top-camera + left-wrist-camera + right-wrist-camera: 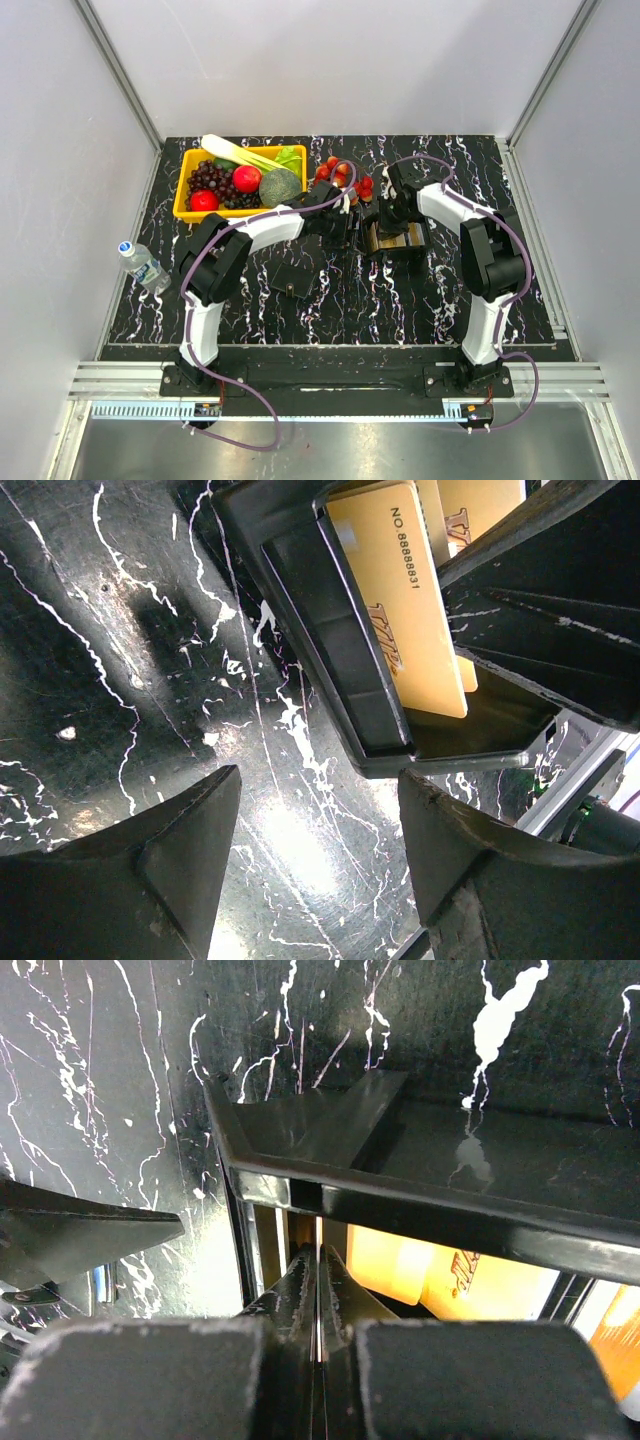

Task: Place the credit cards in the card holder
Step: Pick up the credit card from the storage box.

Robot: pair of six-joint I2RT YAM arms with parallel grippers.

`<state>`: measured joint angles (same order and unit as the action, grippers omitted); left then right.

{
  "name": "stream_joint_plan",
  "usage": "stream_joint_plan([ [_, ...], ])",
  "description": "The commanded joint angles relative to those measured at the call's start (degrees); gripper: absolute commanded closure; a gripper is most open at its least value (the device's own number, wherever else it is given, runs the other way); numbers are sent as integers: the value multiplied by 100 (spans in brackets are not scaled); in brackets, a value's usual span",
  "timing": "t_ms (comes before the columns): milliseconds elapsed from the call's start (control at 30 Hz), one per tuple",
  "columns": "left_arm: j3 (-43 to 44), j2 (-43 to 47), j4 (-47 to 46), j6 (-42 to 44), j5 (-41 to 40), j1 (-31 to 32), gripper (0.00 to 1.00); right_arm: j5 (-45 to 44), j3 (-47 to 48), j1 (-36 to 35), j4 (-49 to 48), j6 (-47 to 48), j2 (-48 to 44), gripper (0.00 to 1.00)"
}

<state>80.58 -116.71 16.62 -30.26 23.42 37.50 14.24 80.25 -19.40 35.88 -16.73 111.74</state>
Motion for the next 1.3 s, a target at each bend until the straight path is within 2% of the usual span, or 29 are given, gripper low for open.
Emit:
stream_joint_plan([
  [0,55,218,-221,29,110,-58,32,-193,184,-55,24,38,-108,97],
  [367,-138,947,-177,266,-496,-58,32,-1388,175,-47,367,363,-996,100],
  [633,-463,1650,271,582,-1461,-76,24,-1618,202,-47,490,293,-1593,100],
  [733,-726,2054,534,635,-1980,-154,20,-1276,228,-47,455,232,-1822,100],
  [833,-1183,2450,684,583,-2315,-347,16,-504,184,-47,219,171,-1981,100],
  [933,-1745,2810,755,416,-2316,-655,15,296,44,-108,-106,-84,-1955,100],
  [1033,-2229,3065,728,337,-2211,-892,14,632,-140,-301,-414,-321,-1797,100],
  [1267,-2748,3391,939,100,-2316,-1077,14,966,-167,-899,-722,-533,-1235,100],
])
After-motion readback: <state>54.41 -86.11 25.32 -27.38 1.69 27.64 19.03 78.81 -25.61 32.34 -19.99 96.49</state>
